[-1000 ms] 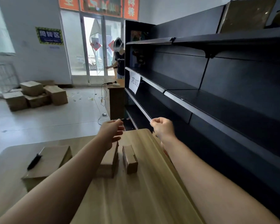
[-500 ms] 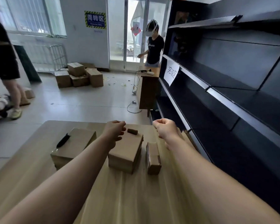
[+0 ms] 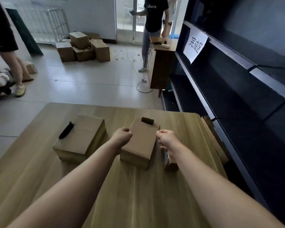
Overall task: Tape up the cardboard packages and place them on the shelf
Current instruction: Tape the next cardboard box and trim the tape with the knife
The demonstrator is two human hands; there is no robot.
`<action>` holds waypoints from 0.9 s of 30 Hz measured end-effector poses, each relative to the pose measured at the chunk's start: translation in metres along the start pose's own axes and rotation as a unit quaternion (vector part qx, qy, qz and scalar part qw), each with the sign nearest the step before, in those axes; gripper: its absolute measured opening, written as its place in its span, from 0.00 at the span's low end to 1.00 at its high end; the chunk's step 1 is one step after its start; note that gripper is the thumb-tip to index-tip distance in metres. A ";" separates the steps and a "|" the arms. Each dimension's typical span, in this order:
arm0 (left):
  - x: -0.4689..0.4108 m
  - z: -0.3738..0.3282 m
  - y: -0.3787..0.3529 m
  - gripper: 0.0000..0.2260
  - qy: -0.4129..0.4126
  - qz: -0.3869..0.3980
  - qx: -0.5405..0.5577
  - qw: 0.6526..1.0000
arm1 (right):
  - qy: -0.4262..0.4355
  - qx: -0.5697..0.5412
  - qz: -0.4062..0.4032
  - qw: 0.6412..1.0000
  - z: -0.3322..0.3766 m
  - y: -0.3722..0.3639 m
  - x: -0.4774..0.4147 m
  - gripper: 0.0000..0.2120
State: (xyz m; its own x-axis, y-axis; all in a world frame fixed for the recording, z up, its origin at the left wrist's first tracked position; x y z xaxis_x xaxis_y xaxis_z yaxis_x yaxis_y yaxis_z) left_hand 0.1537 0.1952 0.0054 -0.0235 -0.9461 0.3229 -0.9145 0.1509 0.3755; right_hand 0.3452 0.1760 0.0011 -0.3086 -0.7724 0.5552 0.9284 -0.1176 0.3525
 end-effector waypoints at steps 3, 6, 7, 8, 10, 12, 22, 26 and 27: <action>-0.013 0.019 -0.005 0.22 0.018 0.022 -0.013 0.999 | -0.046 -0.007 0.019 0.999 -0.017 -0.016 -0.019 0.16; -0.020 0.031 -0.010 0.23 0.023 0.045 -0.021 0.998 | -0.083 -0.015 0.028 0.996 -0.033 -0.028 -0.035 0.21; -0.022 0.033 -0.012 0.22 0.019 0.050 -0.027 0.998 | -0.090 -0.021 0.028 0.995 -0.036 -0.031 -0.038 0.22; -0.024 0.034 -0.013 0.22 0.017 0.052 -0.034 0.998 | -0.097 -0.028 0.028 0.995 -0.039 -0.034 -0.041 0.23; -0.029 0.039 -0.011 0.23 0.017 0.045 -0.054 0.997 | -0.100 -0.039 0.018 0.994 -0.044 -0.037 -0.048 0.24; -0.030 0.046 -0.006 0.24 0.023 0.034 -0.070 0.997 | -0.097 -0.039 -0.002 0.994 -0.045 -0.038 -0.053 0.23; 0.012 0.082 0.013 0.33 0.033 0.031 -0.201 0.979 | -0.069 0.087 0.027 0.993 -0.070 -0.053 -0.030 0.14; 0.038 0.104 0.020 0.38 0.045 0.058 -0.258 0.963 | -0.070 0.130 0.064 0.987 -0.085 -0.061 -0.009 0.15; 0.043 0.109 0.021 0.39 0.047 0.065 -0.262 0.962 | -0.069 0.147 0.073 0.984 -0.088 -0.063 -0.005 0.15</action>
State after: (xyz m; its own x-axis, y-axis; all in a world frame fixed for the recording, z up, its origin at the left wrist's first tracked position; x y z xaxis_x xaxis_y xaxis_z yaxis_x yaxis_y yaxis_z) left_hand 0.0898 0.1264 -0.0677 -0.0646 -0.8837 0.4636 -0.5770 0.4121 0.7051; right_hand 0.3067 0.1323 -0.0898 -0.2209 -0.6730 0.7059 0.8711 0.1894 0.4531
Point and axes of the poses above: each hand's wrist, its own x-axis away from the middle knuckle, its own y-axis out of the back of the hand, z = x × y, the point moved 7 cm from there along -x, towards the middle knuckle, and after that the axes turned 8 degrees about -y, right-handed, at the moved point
